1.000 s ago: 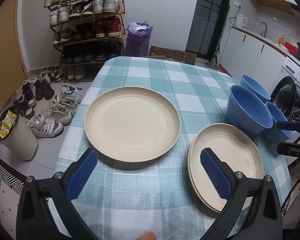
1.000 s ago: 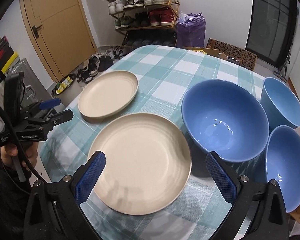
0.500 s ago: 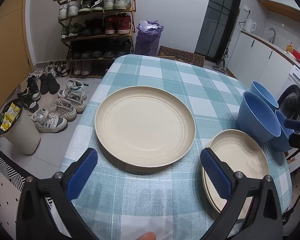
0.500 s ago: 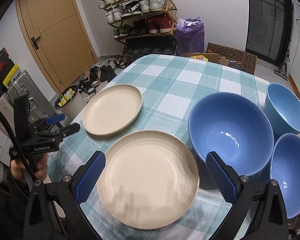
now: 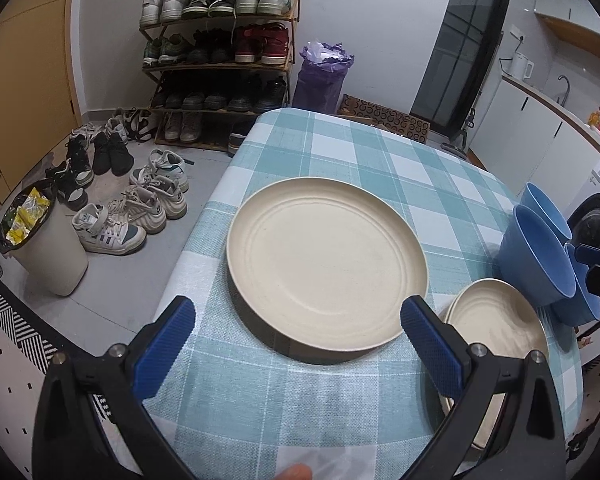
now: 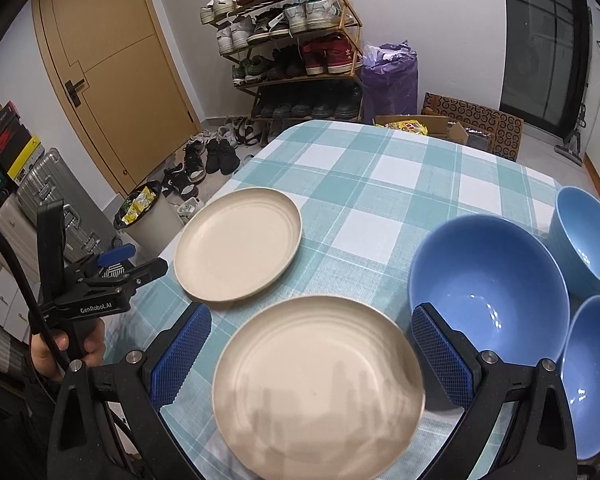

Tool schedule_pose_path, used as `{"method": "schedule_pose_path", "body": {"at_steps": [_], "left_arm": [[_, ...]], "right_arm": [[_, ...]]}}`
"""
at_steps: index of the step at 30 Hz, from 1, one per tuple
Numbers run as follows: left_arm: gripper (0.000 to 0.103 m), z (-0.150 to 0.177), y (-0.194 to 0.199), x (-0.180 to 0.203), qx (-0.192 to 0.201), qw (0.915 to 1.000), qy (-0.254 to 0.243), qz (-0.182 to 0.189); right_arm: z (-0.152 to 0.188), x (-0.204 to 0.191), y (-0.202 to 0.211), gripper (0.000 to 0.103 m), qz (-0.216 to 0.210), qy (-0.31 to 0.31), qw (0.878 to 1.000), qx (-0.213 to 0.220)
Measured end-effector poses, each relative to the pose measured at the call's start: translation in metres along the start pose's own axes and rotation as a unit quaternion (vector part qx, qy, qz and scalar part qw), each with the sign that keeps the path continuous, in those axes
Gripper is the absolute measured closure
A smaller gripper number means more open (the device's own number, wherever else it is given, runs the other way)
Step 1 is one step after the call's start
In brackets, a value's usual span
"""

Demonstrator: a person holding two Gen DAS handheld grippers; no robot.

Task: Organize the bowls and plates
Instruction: 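Pull both grippers back and reposition them at the stacked cream plates' rim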

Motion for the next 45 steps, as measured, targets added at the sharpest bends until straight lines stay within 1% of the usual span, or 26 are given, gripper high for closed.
{"method": "schedule_pose_path", "body": {"at_steps": [7,11,17,20,27,33,39,42,45], "left_arm": [[0.0,0.002,-0.01,-0.017,-0.005,0.9997,0.021,-0.011],[0.0,0.003,-0.015,-0.023,-0.004,0.9994,0.03,-0.017],[0.0,0.011,-0.033,-0.028,-0.016,0.9987,0.041,-0.026],[0.0,0.013,-0.039,-0.029,-0.021,0.9983,0.049,-0.024],[0.0,0.014,-0.046,-0.036,-0.022,0.9969,0.068,-0.033],[0.0,0.02,-0.058,-0.043,-0.036,0.9942,0.097,-0.028],[0.002,0.02,-0.061,-0.043,-0.031,0.9947,0.094,-0.029],[0.002,0.018,-0.059,-0.043,-0.027,0.995,0.093,-0.026],[0.002,0.018,-0.059,-0.042,-0.027,0.995,0.093,-0.025]], "right_arm": [[-0.009,-0.008,-0.018,0.001,-0.002,-0.001,1.0,-0.006],[-0.012,-0.013,-0.032,0.001,0.0,0.006,1.0,-0.012],[-0.014,-0.015,-0.056,0.001,0.0,0.005,1.0,-0.02],[-0.014,-0.014,-0.067,0.001,-0.001,0.003,1.0,-0.025],[-0.021,-0.011,-0.083,0.001,-0.002,-0.003,1.0,-0.026],[-0.023,-0.01,-0.101,0.001,-0.005,-0.007,0.999,-0.034],[-0.021,-0.011,-0.12,0.001,-0.013,-0.008,0.999,-0.045],[-0.022,-0.012,-0.127,0.002,-0.015,-0.007,0.999,-0.05],[-0.023,-0.012,-0.132,0.008,-0.017,-0.007,0.998,-0.057]]}}
Point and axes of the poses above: each gripper's, at about its wrist camera, not at the fingertips, and y roughly against the way its jaws point, x to its right, z to its underside, the point moved 10 cm from there along -y, roughly the way its jaws point, and after that the axes turned 3 degrees about -z, right-handed, at the moved point
